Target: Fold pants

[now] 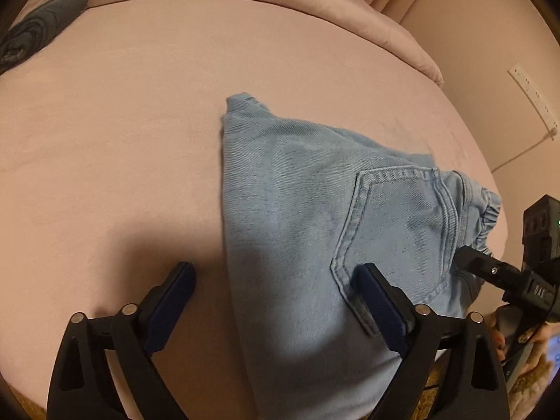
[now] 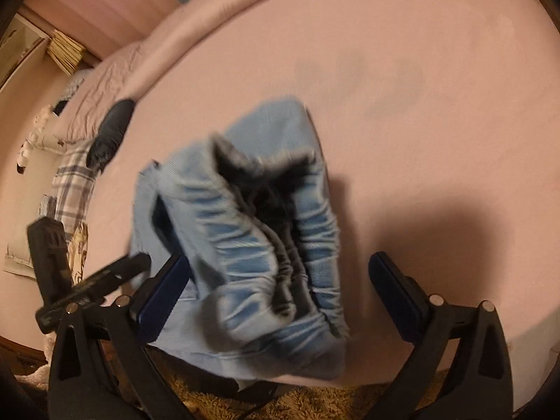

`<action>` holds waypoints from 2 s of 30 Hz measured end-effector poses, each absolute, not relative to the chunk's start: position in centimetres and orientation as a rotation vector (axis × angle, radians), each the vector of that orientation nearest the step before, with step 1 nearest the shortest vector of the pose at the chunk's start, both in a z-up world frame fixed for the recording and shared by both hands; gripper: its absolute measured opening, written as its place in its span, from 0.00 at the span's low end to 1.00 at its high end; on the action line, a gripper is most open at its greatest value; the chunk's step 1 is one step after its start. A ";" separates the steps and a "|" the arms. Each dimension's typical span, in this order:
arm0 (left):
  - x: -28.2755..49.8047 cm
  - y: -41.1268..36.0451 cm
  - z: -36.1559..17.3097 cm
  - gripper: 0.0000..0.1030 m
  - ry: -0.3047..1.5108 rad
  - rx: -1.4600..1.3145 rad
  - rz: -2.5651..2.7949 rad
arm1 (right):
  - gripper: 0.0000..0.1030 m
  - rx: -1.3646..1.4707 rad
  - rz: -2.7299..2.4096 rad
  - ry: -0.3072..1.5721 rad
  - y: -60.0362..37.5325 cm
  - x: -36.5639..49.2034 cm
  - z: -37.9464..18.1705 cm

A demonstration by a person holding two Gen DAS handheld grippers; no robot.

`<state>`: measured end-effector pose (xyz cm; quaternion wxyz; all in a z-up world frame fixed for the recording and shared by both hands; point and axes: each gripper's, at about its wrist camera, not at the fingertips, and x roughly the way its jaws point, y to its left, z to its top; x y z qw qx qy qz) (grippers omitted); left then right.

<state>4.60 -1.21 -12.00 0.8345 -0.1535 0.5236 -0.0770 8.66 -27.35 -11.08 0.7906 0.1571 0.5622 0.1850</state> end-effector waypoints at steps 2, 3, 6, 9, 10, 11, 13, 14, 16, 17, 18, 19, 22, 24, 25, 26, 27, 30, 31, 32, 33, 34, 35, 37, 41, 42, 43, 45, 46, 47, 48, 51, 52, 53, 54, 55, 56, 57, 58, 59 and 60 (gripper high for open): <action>4.7 -1.7 -11.9 0.91 1.112 -0.299 -0.158 | 1.00 0.288 0.419 1.180 -26.5 8.4 -11.0; 4.8 -2.0 -11.9 0.91 1.113 -0.295 -0.156 | 1.00 0.272 0.429 1.174 -26.1 8.5 -11.1; 5.1 -2.4 -11.7 0.71 1.121 -0.321 -0.177 | 0.88 0.307 0.447 1.153 -25.5 8.9 -11.2; 5.2 -2.8 -11.4 0.54 1.124 -0.355 -0.200 | 0.73 0.304 0.447 1.145 -24.6 9.1 -11.3; 5.1 -3.1 -11.2 0.49 1.116 -0.338 -0.184 | 0.68 0.287 0.442 1.144 -24.3 9.1 -11.2; 5.1 -3.4 -10.9 0.44 1.110 -0.328 -0.174 | 0.63 0.280 0.439 1.143 -24.1 9.0 -10.9; 5.0 -3.9 -9.9 0.21 1.091 -0.297 -0.155 | 0.53 0.285 0.427 1.133 -23.7 8.6 -10.1; 4.7 -4.0 -9.4 0.19 1.083 -0.298 -0.154 | 0.47 0.282 0.422 1.128 -23.6 8.5 -9.8; 4.7 -3.7 -8.4 0.16 1.068 -0.307 -0.171 | 0.42 0.284 0.404 1.112 -23.1 8.2 -8.5; 4.7 -3.6 -7.7 0.15 1.051 -0.305 -0.174 | 0.41 0.282 0.398 1.104 -23.1 8.3 -8.2; 4.6 -3.4 -7.1 0.15 1.035 -0.301 -0.173 | 0.40 0.283 0.394 1.091 -22.9 8.3 -7.6; 4.8 -3.3 -6.4 0.15 1.015 -0.284 -0.169 | 0.39 0.283 0.403 1.077 -22.8 8.3 -6.9; 5.2 -1.9 -4.1 0.15 0.943 -0.259 -0.140 | 0.39 0.334 0.460 1.031 -22.4 8.7 -5.2; 6.1 -0.4 -3.3 0.15 0.930 -0.293 -0.142 | 0.39 0.309 0.473 0.998 -21.3 9.4 -4.1; 6.8 0.1 -3.1 0.15 0.926 -0.294 -0.136 | 0.39 0.296 0.475 0.983 -20.5 10.1 -3.6; 7.3 0.4 -3.1 0.15 0.921 -0.284 -0.127 | 0.39 0.290 0.480 0.979 -20.0 10.5 -3.5; 7.9 0.9 -3.2 0.15 0.915 -0.271 -0.110 | 0.39 0.291 0.489 0.979 -19.3 11.3 -3.4; 9.9 2.3 -4.8 0.15 0.954 -0.259 -0.062 | 0.39 0.288 0.502 0.997 -17.7 13.0 -4.6; 10.7 2.7 -5.7 0.15 0.979 -0.265 -0.049 | 0.39 0.281 0.497 1.013 -17.4 13.4 -5.2; 11.1 3.0 -6.5 0.15 1.000 -0.270 -0.037 | 0.39 0.277 0.492 1.038 -17.5 13.9 -5.9; 11.6 3.2 -7.3 0.15 1.022 -0.274 -0.024 | 0.39 0.281 0.486 1.076 -16.9 14.4 -7.0; 11.8 3.7 -8.5 0.15 1.044 -0.285 -0.006 | 0.40 0.288 0.480 1.119 -16.5 14.8 -8.3; 11.6 4.2 -8.9 0.15 1.047 -0.296 -0.008 | 0.44 0.280 0.467 1.139 -16.3 14.9 -8.9; 11.8 4.3 -9.7 0.15 1.052 -0.308 -0.012 | 0.51 0.214 0.414 1.166 -15.8 15.2 -10.3; 11.8 4.1 -10.6 0.18 1.064 -0.278 0.016 | 0.54 0.220 0.409 1.179 -15.9 15.5 -11.1; 11.8 3.9 -10.7 0.19 1.059 -0.269 0.024 | 0.56 0.223 0.408 1.182 -16.0 15.5 -11.2; 11.6 3.7 -10.6 0.19 1.052 -0.261 0.033 | 0.57 0.221 0.408 1.181 -16.0 15.4 -11.2; 11.5 3.2 -10.3 0.22 1.050 -0.244 0.055 | 0.62 0.203 0.401 1.170 -15.9 15.2 -10.9; 11.2 3.0 -10.2 0.24 1.057 -0.237 0.067 | 0.65 0.190 0.394 1.166 -15.8 15.0 -10.8; 10.7 3.5 -10.0 0.24 1.062 -0.235 0.068 | 0.71 0.179 0.381 1.164 -15.7 14.8 -10.7; 10.1 3.5 -9.7 0.25 1.063 -0.236 0.066 | 0.78 0.166 0.362 1.162 -15.5 14.7 -10.4; 8.6 3.5 -8.0 0.41 1.046 -0.240 0.064 | 0.86 0.119 0.310 1.133 -16.1 14.1 -9.2; 7.9 3.7 -7.3 0.55 1.033 -0.252 0.057 | 0.87 0.110 0.312 1.117 -16.3 13.7 -8.7; 7.3 3.8 -6.7 0.61 1.015 -0.260 0.053 | 0.89 0.103 0.316 1.101 -16.6 13.3 -8.1; 6.5 4.0 -6.0 0.70 0.994 -0.265 0.050 | 0.91 0.098 0.319 1.080 -16.8 12.8 -7.3; 5.4 3.9 -4.8 0.77 0.959 -0.264 0.047 | 0.92 0.095 0.323 1.055 -17.1 12.2 -6.3; 5.0 3.9 -4.2 0.80 0.939 -0.261 0.049 | 0.94 0.090 0.328 1.037 -17.3 11.8 -5.6; 4.5 3.9 -3.5 0.86 0.919 -0.256 0.053 | 0.96 0.087 0.337 1.007 -17.3 11.1 -4.6; 3.7 3.8 -2.6 0.90 0.895 -0.248 0.067 | 0.97 0.085 0.345 0.981 -17.4 10.6 -3.8; 3.2 3.8 -2.1 0.91 0.879 -0.247 0.073 | 0.98 0.080 0.352 0.947 -17.5 9.9 -2.6; 2.6 3.9 -1.4 0.91 0.860 -0.251 0.074 | 0.99 0.076 0.353 0.925 -17.5 9.5 -1.8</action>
